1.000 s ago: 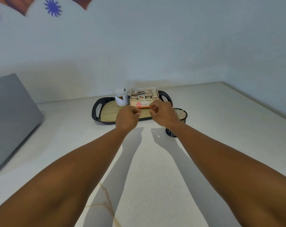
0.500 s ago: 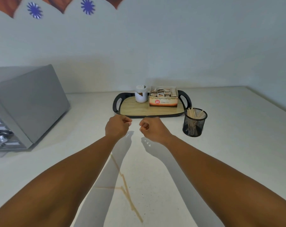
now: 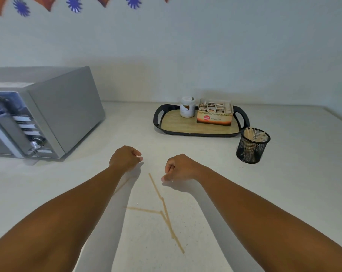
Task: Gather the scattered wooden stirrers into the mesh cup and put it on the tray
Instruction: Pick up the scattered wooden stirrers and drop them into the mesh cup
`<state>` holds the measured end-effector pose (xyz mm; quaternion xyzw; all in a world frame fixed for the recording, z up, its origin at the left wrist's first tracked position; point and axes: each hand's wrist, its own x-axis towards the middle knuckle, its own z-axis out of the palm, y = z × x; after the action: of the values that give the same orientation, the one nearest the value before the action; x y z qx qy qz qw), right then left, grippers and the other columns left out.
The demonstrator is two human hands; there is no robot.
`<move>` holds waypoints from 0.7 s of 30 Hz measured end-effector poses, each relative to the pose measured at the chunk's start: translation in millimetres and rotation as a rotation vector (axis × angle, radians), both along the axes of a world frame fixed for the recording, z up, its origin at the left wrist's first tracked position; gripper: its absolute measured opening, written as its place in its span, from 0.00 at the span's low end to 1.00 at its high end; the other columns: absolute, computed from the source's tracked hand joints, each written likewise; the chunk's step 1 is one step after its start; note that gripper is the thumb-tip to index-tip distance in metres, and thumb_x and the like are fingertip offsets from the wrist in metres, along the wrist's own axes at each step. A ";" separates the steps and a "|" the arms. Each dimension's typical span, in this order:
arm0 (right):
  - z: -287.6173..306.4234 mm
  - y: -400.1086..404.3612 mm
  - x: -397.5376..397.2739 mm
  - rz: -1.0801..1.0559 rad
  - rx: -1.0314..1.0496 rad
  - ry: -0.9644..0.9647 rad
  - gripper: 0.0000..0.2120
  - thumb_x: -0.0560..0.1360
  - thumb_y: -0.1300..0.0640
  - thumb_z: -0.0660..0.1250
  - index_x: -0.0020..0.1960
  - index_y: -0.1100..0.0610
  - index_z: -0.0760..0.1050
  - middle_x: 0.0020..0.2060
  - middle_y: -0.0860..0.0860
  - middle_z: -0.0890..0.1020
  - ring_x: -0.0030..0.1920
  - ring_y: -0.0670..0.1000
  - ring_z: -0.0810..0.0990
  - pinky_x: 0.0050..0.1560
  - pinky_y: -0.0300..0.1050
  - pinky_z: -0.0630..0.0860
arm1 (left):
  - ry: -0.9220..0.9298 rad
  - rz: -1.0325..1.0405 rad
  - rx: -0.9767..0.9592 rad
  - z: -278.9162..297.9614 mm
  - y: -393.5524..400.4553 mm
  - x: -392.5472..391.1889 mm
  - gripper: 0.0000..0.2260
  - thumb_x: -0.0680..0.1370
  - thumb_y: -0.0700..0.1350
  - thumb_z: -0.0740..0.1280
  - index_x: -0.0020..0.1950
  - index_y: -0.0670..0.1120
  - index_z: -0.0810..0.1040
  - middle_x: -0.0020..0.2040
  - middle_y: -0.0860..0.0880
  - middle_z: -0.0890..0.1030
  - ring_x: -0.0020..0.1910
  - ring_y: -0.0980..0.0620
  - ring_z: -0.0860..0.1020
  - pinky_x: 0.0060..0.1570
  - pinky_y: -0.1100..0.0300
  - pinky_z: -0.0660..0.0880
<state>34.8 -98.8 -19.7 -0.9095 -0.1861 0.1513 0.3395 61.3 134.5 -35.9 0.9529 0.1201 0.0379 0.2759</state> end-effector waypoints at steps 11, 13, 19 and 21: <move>17.4 21.5 -21.4 0.273 -0.436 0.207 0.33 0.57 0.41 0.83 0.54 0.54 0.75 0.50 0.48 0.79 0.45 0.48 0.75 0.41 0.42 0.71 | 0.322 -0.145 0.050 1.5 54.9 -29.7 0.29 0.70 0.61 0.76 0.67 0.49 0.77 0.67 0.51 0.76 0.66 0.50 0.74 0.66 0.57 0.69; 20.6 23.7 -24.6 0.298 -0.484 0.218 0.32 0.58 0.41 0.82 0.53 0.53 0.73 0.46 0.46 0.77 0.44 0.48 0.73 0.40 0.42 0.70 | 0.388 -0.172 0.011 5.1 59.4 -33.9 0.31 0.68 0.61 0.77 0.68 0.51 0.76 0.67 0.50 0.75 0.64 0.50 0.74 0.67 0.55 0.69; 17.6 26.9 -29.0 0.311 -0.540 0.196 0.28 0.59 0.44 0.82 0.52 0.53 0.74 0.46 0.47 0.77 0.45 0.49 0.74 0.42 0.43 0.71 | 0.435 -0.192 -0.015 10.5 59.9 -45.8 0.31 0.65 0.50 0.83 0.65 0.51 0.75 0.59 0.50 0.76 0.59 0.48 0.76 0.59 0.58 0.72; 17.4 24.5 -28.5 0.279 -0.496 0.178 0.28 0.61 0.48 0.82 0.55 0.55 0.76 0.50 0.49 0.80 0.48 0.51 0.76 0.42 0.42 0.72 | 0.410 -0.181 -0.008 9.5 58.8 -48.7 0.29 0.66 0.48 0.83 0.63 0.49 0.76 0.56 0.50 0.78 0.56 0.48 0.77 0.55 0.59 0.73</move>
<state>6.3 -74.3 -2.3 -0.9134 -0.2363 0.3166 0.0980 12.6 193.3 -26.5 0.9465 0.0876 -0.1821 0.2516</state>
